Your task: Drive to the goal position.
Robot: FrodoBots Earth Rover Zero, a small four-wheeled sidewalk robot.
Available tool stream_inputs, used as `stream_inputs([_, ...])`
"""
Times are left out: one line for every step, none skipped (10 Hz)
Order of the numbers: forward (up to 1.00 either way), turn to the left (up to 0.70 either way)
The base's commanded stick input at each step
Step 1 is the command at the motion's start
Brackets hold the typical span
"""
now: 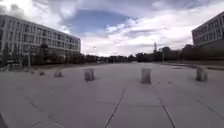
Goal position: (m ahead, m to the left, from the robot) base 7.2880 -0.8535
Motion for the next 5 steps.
stream_inputs([0.70,0.00])
stream_inputs([0.70,0.00])
stream_inputs([0.70,0.00])
stream_inputs([0.70,0.00])
stream_inputs([0.70,0.00])
